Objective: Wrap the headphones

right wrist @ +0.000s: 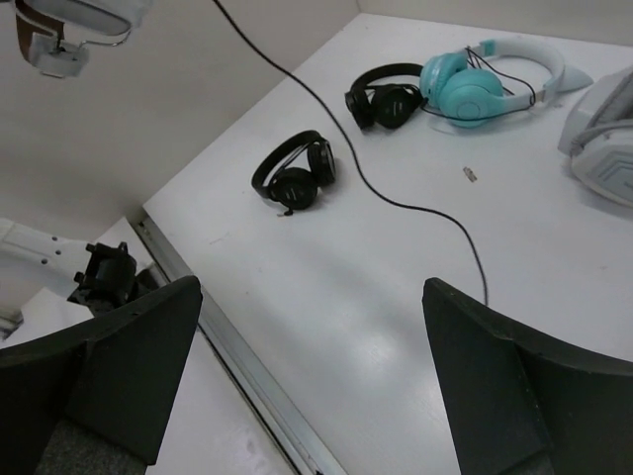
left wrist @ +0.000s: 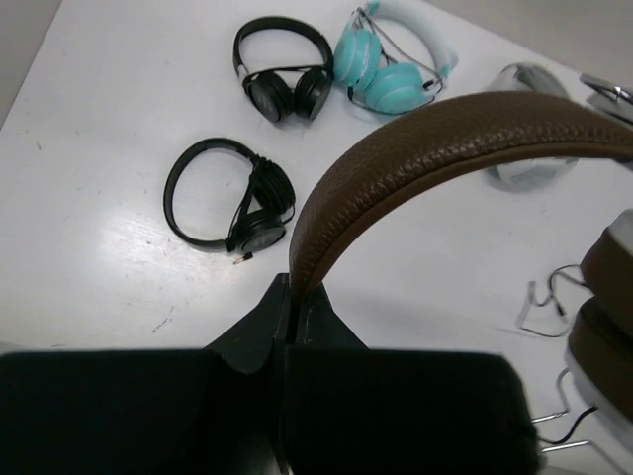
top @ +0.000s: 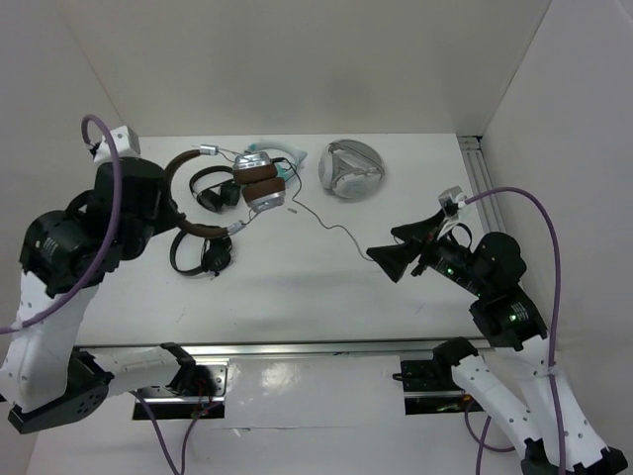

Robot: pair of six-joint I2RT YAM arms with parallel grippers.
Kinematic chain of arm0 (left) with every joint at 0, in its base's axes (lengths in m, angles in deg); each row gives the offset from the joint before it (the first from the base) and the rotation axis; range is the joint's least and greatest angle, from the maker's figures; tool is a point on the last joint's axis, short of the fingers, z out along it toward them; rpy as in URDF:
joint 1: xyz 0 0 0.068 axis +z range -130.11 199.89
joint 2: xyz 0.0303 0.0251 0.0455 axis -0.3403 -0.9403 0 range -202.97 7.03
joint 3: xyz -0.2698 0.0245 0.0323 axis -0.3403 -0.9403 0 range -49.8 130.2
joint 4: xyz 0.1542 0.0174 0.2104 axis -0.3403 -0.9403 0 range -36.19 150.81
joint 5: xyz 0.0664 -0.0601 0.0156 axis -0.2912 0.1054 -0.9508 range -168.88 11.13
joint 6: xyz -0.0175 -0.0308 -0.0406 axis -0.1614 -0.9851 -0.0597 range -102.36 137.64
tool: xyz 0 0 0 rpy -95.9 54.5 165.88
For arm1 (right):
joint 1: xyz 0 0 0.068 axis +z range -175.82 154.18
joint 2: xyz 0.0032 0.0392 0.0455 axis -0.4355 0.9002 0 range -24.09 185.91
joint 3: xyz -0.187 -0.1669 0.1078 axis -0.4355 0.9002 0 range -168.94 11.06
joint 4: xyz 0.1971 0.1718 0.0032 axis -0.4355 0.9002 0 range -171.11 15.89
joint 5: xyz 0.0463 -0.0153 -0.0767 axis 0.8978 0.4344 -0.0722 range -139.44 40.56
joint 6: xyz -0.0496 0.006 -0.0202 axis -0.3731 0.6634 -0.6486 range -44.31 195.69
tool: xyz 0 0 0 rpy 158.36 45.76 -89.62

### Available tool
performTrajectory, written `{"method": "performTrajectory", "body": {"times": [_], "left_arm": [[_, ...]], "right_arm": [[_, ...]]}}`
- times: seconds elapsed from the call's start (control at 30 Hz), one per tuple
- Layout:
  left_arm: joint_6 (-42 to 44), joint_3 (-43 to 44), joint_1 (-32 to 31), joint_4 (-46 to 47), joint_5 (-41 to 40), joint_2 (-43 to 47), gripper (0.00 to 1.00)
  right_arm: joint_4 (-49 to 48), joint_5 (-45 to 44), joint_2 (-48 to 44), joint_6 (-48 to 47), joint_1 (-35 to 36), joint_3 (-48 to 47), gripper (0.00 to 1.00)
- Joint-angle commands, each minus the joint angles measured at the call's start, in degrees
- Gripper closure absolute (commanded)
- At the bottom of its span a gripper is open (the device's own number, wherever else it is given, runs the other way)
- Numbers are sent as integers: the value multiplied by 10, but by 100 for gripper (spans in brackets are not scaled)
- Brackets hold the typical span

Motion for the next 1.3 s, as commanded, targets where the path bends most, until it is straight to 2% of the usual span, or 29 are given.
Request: {"method": "performTrajectory", "body": {"times": [0.0, 0.13, 0.23, 0.33, 0.5, 0.63, 0.8, 0.9, 0.97, 1.03, 1.07, 1.17, 1.27], "left_arm": [[91, 67, 31, -5, 52, -13, 100], [113, 114, 52, -5, 93, -26, 100], [119, 128, 64, -5, 111, -31, 100], [125, 134, 70, -5, 125, -31, 100], [135, 134, 81, 6, 160, -31, 100], [135, 140, 86, 6, 186, -31, 100], [135, 129, 92, 11, 198, -25, 100], [135, 123, 92, 11, 212, -19, 100], [135, 112, 92, 16, 212, -13, 100], [135, 98, 92, 21, 218, -13, 100], [135, 98, 92, 21, 218, -13, 100], [135, 93, 92, 21, 218, -13, 100], [135, 80, 92, 28, 224, -7, 100]], "right_arm": [[-131, 55, 18, 18, -5, 14, 0], [-176, 101, 64, 24, -5, 36, 0], [-182, 94, 103, 24, 1, 48, 0], [-194, 101, 132, 7, 36, 53, 0], [-213, 4, 161, -23, 112, 59, 0], [-244, -40, 209, -43, 183, 64, 6], [-305, -119, 270, -70, 254, 76, 17], [-369, -152, 295, -70, 260, 95, 25], [-408, -152, 301, -70, 260, 115, 33], [-444, -146, 321, -64, 260, 115, 47], [-451, -152, 321, -64, 260, 120, 61], [-488, -157, 329, -64, 260, 134, 63], [-523, -178, 323, -58, 266, 158, 70]]}}
